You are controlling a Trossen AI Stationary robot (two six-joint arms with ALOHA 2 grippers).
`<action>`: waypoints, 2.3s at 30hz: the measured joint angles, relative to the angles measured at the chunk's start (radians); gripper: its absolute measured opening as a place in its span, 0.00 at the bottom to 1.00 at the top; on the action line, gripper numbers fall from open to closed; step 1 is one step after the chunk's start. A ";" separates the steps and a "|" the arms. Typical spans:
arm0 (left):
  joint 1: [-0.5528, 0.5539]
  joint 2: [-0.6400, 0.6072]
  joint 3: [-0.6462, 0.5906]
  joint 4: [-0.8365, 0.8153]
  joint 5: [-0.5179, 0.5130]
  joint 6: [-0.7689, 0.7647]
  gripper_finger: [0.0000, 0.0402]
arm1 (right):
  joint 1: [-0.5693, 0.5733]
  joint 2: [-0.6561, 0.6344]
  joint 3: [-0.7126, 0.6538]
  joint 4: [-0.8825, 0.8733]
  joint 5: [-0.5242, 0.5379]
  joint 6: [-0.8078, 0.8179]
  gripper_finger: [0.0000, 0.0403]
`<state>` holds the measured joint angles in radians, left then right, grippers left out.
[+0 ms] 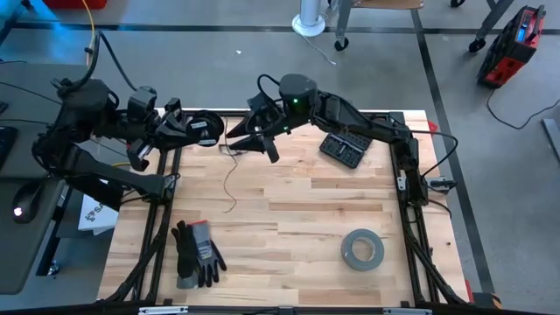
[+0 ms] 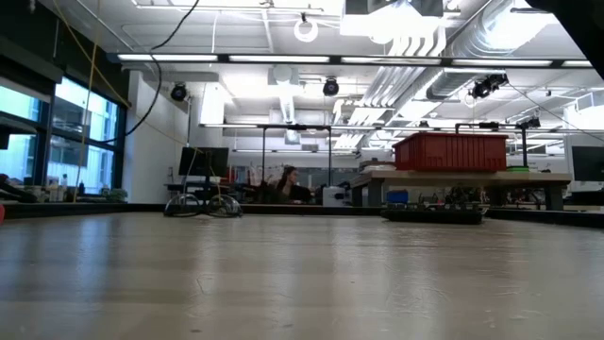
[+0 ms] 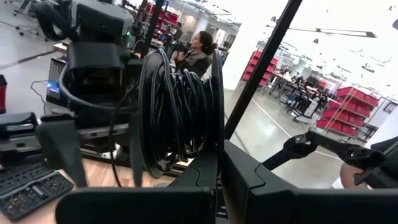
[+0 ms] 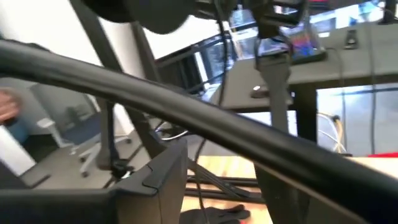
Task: Coil cords
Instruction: Coil the black wire on the black spool
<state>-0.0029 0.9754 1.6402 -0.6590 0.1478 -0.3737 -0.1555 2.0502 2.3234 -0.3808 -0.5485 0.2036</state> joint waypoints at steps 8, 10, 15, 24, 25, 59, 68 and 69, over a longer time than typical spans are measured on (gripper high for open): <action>0.000 0.008 0.000 0.008 -0.027 0.000 0.00 | 0.006 -0.001 0.000 0.003 -0.044 0.014 0.34; 0.000 0.012 0.000 0.014 -0.029 0.001 0.00 | 0.013 -0.001 0.000 0.003 -0.026 0.002 0.33; 0.000 0.026 0.000 0.029 -0.027 0.002 0.00 | 0.019 -0.001 0.000 0.004 0.048 -0.026 0.33; 0.000 0.025 0.000 0.029 -0.027 0.002 0.00 | 0.014 -0.001 0.000 -0.009 -0.010 -0.015 0.33; 0.000 0.023 0.000 0.029 -0.027 0.001 0.00 | 0.012 -0.001 0.000 -0.020 -0.021 -0.013 0.33; 0.001 0.005 0.000 -0.019 -0.220 0.061 0.00 | 0.060 -0.082 0.000 -0.114 0.086 -0.199 0.00; 0.000 0.036 0.000 0.227 -0.179 0.049 0.00 | 0.081 -0.064 0.001 -0.101 0.147 -0.222 0.00; 0.000 0.042 0.000 0.250 -0.179 0.039 0.00 | 0.087 -0.058 0.001 -0.081 0.152 -0.229 0.00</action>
<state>-0.0029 1.0176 1.6398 -0.4089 -0.0307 -0.3351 -0.0687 1.9917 2.3241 -0.4619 -0.3968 -0.0259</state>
